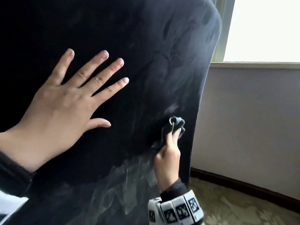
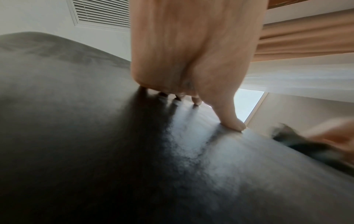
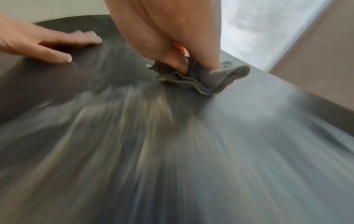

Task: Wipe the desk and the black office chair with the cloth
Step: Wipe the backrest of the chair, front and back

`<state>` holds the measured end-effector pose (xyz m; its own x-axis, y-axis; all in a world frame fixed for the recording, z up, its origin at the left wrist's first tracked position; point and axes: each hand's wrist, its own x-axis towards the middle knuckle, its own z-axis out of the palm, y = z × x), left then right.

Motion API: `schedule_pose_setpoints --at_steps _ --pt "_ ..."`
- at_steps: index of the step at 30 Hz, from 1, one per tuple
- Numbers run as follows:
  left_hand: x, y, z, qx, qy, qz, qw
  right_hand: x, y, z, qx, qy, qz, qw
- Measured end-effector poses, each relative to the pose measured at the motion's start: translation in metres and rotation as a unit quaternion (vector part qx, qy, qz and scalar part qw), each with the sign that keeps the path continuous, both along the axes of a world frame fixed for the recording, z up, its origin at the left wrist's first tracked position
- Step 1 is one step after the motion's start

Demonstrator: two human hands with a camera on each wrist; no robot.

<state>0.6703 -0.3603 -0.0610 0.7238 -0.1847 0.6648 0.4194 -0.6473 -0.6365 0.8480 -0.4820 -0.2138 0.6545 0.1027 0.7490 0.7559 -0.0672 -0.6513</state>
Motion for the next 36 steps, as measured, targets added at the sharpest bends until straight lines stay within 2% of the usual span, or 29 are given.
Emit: schedule_pose_setpoints --at_steps 2,3,5,8,10,12,14,16,17,19,22,24,26,29,31,32,33,35,36 --pt "0.002 -0.002 0.000 0.004 -0.006 -0.015 1.000 0.018 0.003 0.048 0.012 -0.046 -0.018 0.999" --pt "0.003 -0.003 -0.001 0.003 -0.007 -0.024 1.000 0.020 0.005 0.055 0.022 -0.063 -0.022 0.998" --pt "0.001 -0.004 -0.002 -0.002 -0.013 -0.037 0.999 0.017 0.006 0.031 0.024 -0.077 -0.027 0.996" --pt "-0.002 -0.006 -0.003 -0.003 -0.011 -0.035 0.999 0.007 -0.005 -0.021 0.031 -0.005 -0.013 0.999" --pt "-0.003 -0.008 -0.001 -0.004 -0.007 -0.031 0.999 0.005 -0.010 -0.016 0.034 0.029 -0.002 0.999" --pt "-0.003 -0.010 -0.001 -0.011 -0.004 -0.025 1.000 0.004 -0.008 0.013 0.036 0.055 0.020 0.998" --pt "-0.003 -0.010 -0.003 -0.018 -0.004 -0.022 1.000 -0.001 0.000 0.047 0.053 -0.002 0.018 0.998" --pt "-0.003 -0.009 -0.003 -0.014 -0.002 -0.021 1.000 -0.011 0.008 0.057 0.048 -0.097 0.004 0.994" --pt "-0.004 -0.008 -0.003 -0.013 -0.003 -0.019 1.000 -0.018 0.011 0.042 0.034 -0.150 0.006 0.988" --pt "-0.007 -0.005 -0.004 -0.009 -0.012 -0.015 1.000 -0.042 0.015 -0.015 -0.047 -0.248 0.039 0.967" --pt "-0.013 -0.001 -0.008 -0.008 -0.020 -0.013 1.000 -0.072 0.015 -0.108 -0.213 -0.366 0.067 0.903" --pt "-0.019 0.001 -0.011 -0.016 -0.024 -0.014 0.999 -0.069 0.011 -0.118 -0.241 -0.386 0.093 0.886" --pt "-0.026 0.004 -0.013 -0.023 -0.019 -0.007 1.000 -0.052 0.000 -0.083 -0.191 -0.388 0.084 0.898" --pt "-0.033 0.009 -0.016 -0.027 -0.023 0.010 0.999 -0.014 -0.008 -0.025 -0.071 -0.302 -0.009 0.951" --pt "-0.035 0.011 -0.018 -0.025 -0.019 0.023 0.999 -0.019 0.001 -0.027 -0.057 -0.272 -0.020 0.960" --pt "-0.036 0.012 -0.019 -0.027 -0.022 0.025 0.999 -0.031 0.009 -0.051 -0.091 -0.295 -0.002 0.951" --pt "-0.037 0.013 -0.019 -0.029 -0.023 0.026 0.999 -0.044 0.013 -0.082 -0.141 -0.341 0.026 0.929" --pt "-0.040 0.015 -0.019 -0.028 -0.022 0.028 0.999 -0.057 0.003 -0.128 -0.256 -0.431 0.070 0.862" --pt "-0.042 0.016 -0.019 -0.029 -0.023 0.029 0.999 -0.051 -0.007 -0.128 -0.294 -0.451 0.086 0.838"
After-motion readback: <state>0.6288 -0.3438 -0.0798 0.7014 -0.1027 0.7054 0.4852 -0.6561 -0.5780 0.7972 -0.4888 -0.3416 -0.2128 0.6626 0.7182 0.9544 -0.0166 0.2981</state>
